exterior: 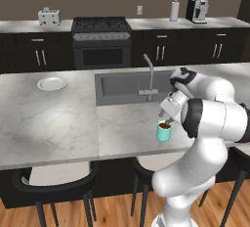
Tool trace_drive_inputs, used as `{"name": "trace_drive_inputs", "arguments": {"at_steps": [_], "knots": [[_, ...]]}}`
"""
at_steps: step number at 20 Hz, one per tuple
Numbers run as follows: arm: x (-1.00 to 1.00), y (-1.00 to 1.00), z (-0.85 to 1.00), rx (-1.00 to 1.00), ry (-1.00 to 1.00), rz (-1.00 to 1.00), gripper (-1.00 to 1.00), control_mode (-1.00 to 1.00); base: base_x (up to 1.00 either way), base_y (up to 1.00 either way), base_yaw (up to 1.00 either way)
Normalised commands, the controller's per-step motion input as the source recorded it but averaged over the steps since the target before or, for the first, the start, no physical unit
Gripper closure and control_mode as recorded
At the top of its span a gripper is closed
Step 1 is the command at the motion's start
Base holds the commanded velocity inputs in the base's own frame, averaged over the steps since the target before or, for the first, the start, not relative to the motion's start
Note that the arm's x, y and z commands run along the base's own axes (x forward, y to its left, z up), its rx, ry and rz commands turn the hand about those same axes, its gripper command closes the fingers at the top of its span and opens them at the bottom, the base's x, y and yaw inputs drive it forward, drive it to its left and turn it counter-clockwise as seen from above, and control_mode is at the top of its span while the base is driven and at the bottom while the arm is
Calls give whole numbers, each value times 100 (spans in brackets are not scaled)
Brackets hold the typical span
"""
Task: Pick up the marshmallow and place it in the cup of hot chocolate on the dining counter.
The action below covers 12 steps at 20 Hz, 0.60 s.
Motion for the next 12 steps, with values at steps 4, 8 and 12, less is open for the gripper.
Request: {"name": "trace_drive_inputs", "arguments": {"at_steps": [4,8,12], "knots": [[-39,0,100,0,0,0,-100,-100,0,0,0],[-65,-5,96,-1,0,-5,-100,-100,0,0,0],[-39,0,55,-16,1,-51,-100,-100,0,0,0]]}}
